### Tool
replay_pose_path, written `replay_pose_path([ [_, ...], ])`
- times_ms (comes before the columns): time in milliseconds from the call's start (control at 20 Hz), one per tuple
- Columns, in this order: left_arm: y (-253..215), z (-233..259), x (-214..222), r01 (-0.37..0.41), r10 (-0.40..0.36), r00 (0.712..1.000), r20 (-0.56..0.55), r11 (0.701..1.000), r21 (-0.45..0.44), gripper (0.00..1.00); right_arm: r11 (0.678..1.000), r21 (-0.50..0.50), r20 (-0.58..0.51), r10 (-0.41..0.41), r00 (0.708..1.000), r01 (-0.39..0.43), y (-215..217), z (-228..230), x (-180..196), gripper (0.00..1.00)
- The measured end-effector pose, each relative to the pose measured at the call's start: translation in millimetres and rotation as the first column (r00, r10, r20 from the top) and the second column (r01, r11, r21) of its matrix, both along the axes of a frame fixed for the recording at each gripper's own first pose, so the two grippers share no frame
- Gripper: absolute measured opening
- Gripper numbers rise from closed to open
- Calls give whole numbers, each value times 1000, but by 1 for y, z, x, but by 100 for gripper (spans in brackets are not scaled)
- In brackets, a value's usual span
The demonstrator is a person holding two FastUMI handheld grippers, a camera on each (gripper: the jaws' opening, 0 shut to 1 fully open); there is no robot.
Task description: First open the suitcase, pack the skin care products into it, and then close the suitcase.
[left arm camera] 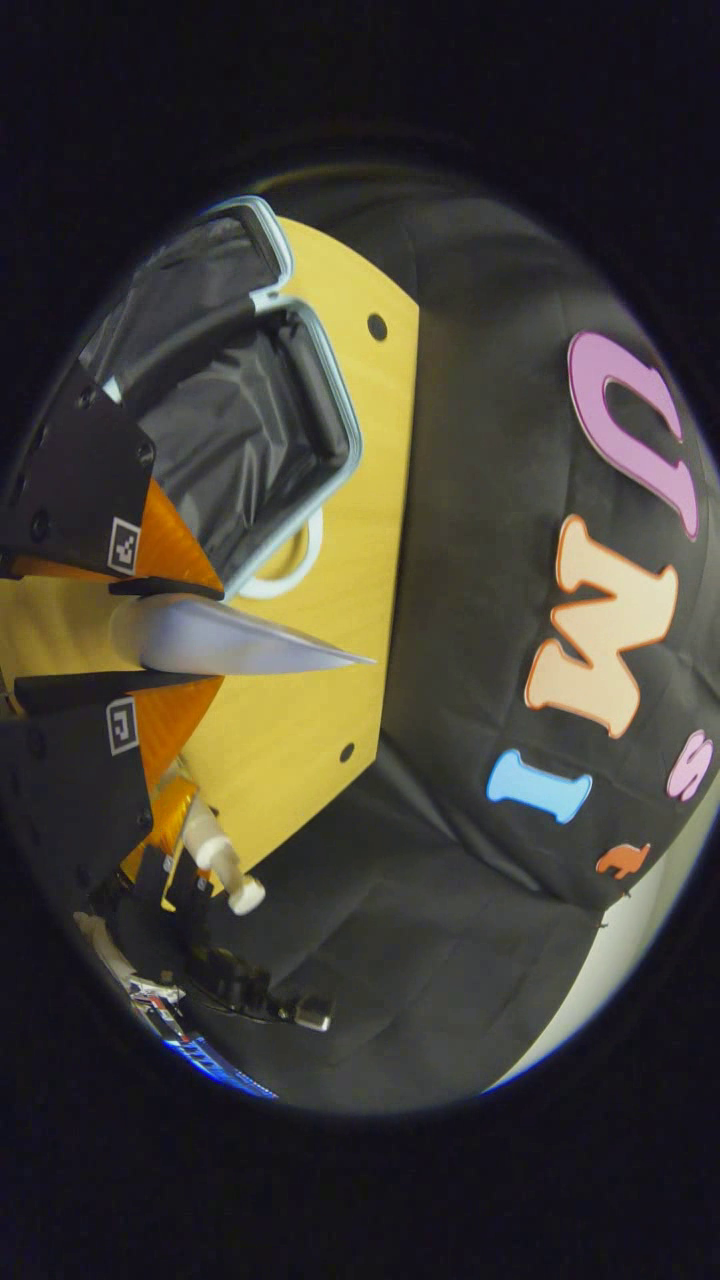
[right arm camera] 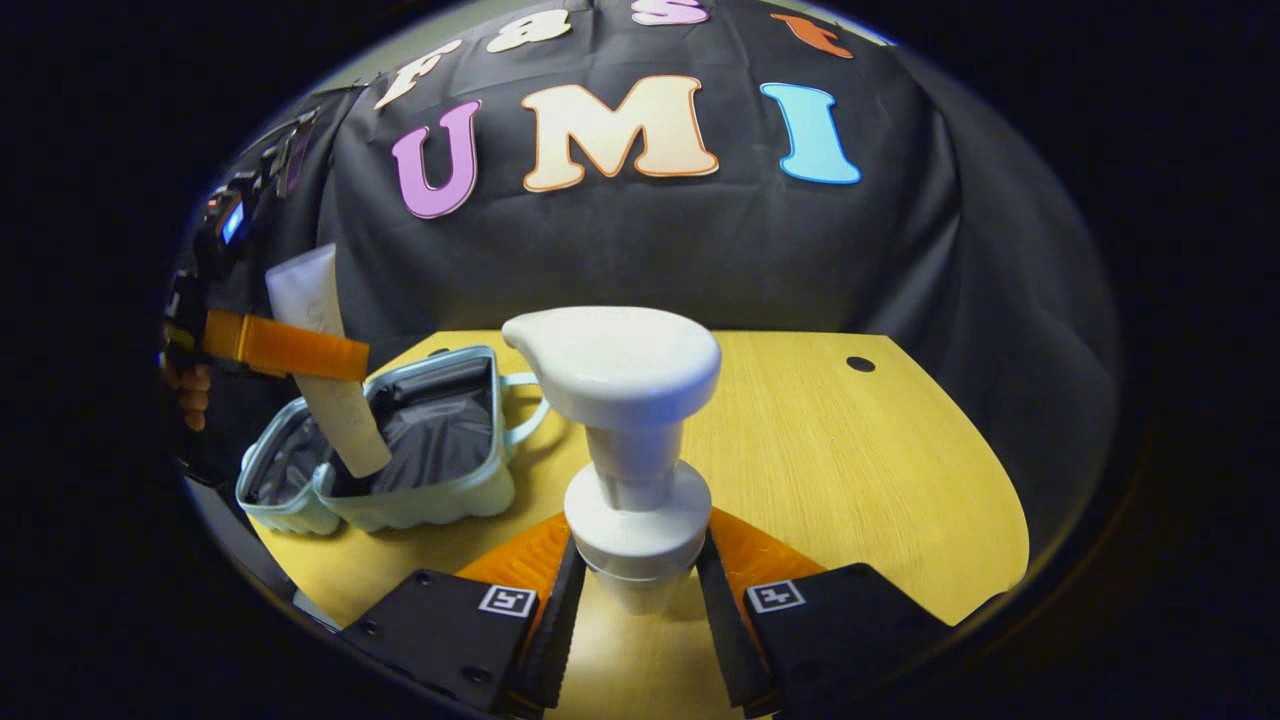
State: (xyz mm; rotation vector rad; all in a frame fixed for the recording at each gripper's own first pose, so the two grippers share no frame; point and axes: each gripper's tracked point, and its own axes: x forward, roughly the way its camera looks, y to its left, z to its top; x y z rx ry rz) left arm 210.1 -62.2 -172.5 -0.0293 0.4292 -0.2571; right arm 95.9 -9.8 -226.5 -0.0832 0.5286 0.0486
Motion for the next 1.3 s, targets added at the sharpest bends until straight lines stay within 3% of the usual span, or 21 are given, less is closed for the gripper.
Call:
replay_pose_path([
  [300, 71, -43, -2, -140, 135, 978, -160, 990, -18, 27, 994, 18, 15, 106, 994, -107, 81, 31, 9, 60],
  [400, 84, -57, 2, -151, 147, 969, -197, 988, -7, 30, 987, 32, 20, 154, 988, -155, 114, 36, 20, 61],
  [600, 92, -63, 11, -161, 136, 959, -250, 984, -81, 33, 970, 9, -34, 243, 969, -243, 167, 22, 40, 60],
  [750, 110, -80, 16, -186, 164, 937, -308, 982, -42, 31, 957, -13, -101, 287, 953, -290, 196, 2, 57, 61],
  [900, 114, -94, 17, -202, 164, 921, -353, 977, -73, 30, 954, 1, -223, 293, 930, -300, 210, -34, 66, 62],
  [1150, 116, -97, 24, -226, 155, 913, -377, 962, -150, 34, 965, 12, -294, 254, 921, -263, 218, -61, 93, 62],
  [1250, 115, -97, 28, -222, 153, 915, -374, 964, -148, 41, 967, 14, -300, 248, 921, -255, 222, -72, 100, 59],
  [1300, 117, -98, 29, -223, 156, 915, -372, 964, -143, 37, 967, 10, -308, 246, 919, -256, 223, -78, 103, 62],
])
